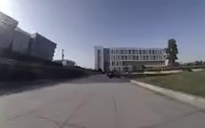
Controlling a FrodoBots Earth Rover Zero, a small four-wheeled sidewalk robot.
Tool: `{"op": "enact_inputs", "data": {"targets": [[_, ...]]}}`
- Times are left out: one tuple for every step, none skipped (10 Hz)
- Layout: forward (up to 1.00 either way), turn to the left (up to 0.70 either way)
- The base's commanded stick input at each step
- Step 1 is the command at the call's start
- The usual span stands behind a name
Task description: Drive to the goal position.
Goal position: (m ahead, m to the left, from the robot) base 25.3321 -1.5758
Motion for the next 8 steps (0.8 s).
{"op": "enact_inputs", "data": {"targets": [[1.0,0.0],[1.0,0.0],[1.0,0.0],[1.0,0.0],[1.0,0.0],[1.0,0.0],[1.0,0.0],[1.0,0.0]]}}
